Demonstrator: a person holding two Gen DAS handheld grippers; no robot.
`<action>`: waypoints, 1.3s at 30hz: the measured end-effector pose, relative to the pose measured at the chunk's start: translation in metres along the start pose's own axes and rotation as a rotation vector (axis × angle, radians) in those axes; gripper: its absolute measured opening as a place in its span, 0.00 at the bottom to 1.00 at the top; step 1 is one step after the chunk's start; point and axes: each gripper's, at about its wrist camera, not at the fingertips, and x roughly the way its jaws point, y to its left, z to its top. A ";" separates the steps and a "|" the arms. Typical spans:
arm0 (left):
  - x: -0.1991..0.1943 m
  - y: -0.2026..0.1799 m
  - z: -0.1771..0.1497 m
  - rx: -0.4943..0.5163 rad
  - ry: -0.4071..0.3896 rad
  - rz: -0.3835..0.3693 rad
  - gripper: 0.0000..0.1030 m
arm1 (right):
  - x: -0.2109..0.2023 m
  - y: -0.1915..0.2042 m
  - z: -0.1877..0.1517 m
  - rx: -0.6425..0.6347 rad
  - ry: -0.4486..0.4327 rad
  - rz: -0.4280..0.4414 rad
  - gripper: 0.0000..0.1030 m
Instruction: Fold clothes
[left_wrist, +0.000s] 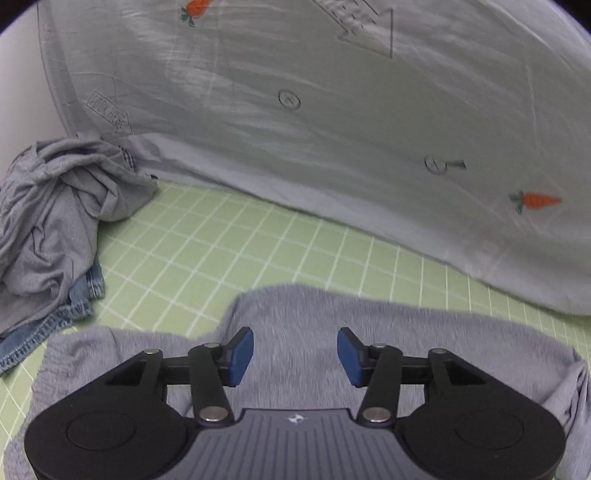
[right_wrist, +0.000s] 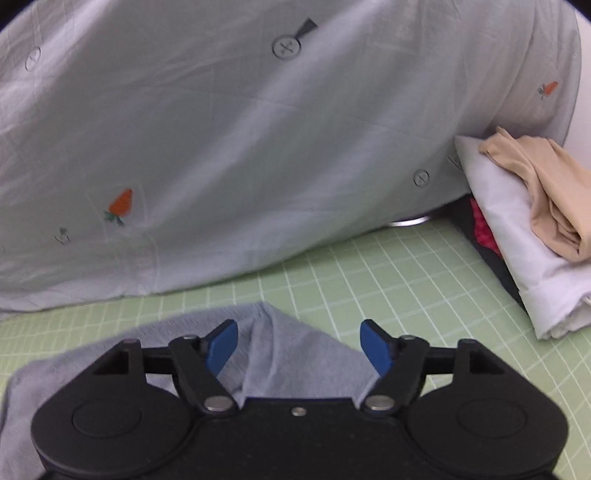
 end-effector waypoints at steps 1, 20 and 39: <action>0.002 -0.002 -0.013 0.017 0.039 -0.003 0.50 | 0.005 -0.002 -0.011 -0.011 0.037 -0.013 0.72; -0.004 0.010 -0.097 -0.086 0.311 0.012 0.53 | 0.031 0.002 -0.044 -0.236 0.135 -0.015 0.04; 0.007 0.020 -0.107 -0.245 0.357 -0.050 0.64 | 0.020 -0.105 -0.041 0.426 0.135 -0.021 0.62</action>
